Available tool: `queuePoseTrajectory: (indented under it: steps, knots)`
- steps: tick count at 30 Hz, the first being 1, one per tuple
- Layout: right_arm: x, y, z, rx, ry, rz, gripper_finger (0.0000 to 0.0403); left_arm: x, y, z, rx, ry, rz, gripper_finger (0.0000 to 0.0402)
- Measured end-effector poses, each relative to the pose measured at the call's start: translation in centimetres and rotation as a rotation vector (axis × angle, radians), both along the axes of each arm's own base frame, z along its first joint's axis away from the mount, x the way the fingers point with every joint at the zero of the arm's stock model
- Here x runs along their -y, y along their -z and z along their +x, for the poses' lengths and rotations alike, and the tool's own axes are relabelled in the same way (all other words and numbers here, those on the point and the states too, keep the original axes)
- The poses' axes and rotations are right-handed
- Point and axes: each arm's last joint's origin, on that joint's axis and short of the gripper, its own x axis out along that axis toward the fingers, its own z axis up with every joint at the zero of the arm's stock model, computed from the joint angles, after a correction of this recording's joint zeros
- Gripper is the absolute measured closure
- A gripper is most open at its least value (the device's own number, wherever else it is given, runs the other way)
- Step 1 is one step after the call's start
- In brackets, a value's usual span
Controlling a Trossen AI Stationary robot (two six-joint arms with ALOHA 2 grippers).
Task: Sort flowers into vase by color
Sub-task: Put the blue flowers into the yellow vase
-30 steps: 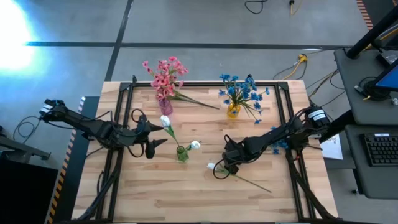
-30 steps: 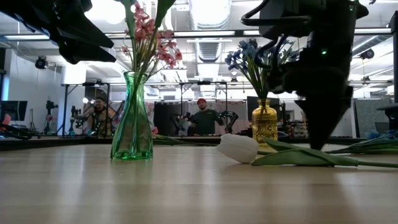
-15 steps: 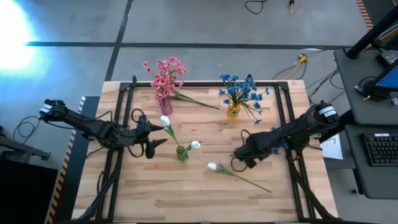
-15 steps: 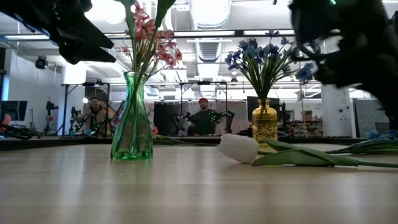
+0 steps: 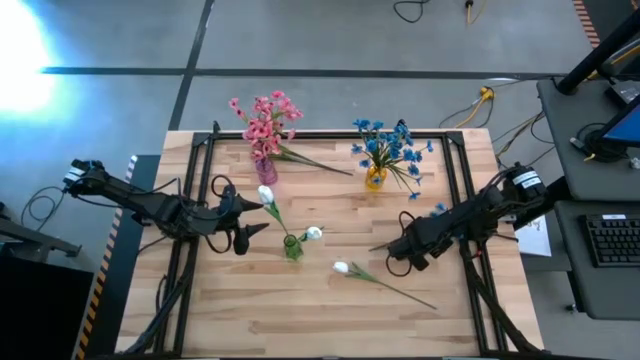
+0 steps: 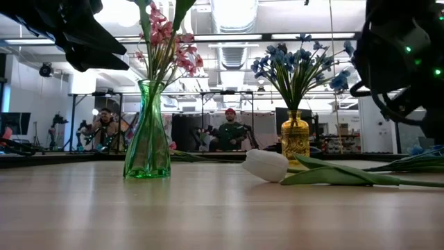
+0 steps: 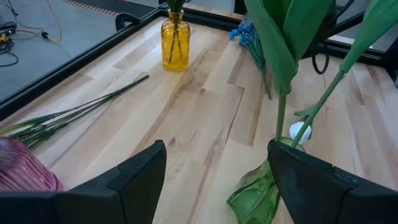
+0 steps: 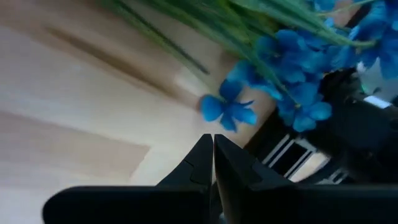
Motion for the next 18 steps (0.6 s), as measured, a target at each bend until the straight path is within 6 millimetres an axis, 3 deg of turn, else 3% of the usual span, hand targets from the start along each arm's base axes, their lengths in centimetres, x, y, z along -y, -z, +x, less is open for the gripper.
queuePoseTrajectory:
  steps: [8, 18]
  knots:
    - [0.6, 1.2, -0.2, 0.06, -0.035, -0.076, 0.0394, 0.0, 0.0, 0.0, 0.001, -0.002, 0.001, 0.0134]
    - [3.4, 1.6, 1.5, 0.226, -0.154, -0.309, 0.0394, -0.1, 0.0, 0.0, 0.006, -0.025, 0.006, 0.0134]
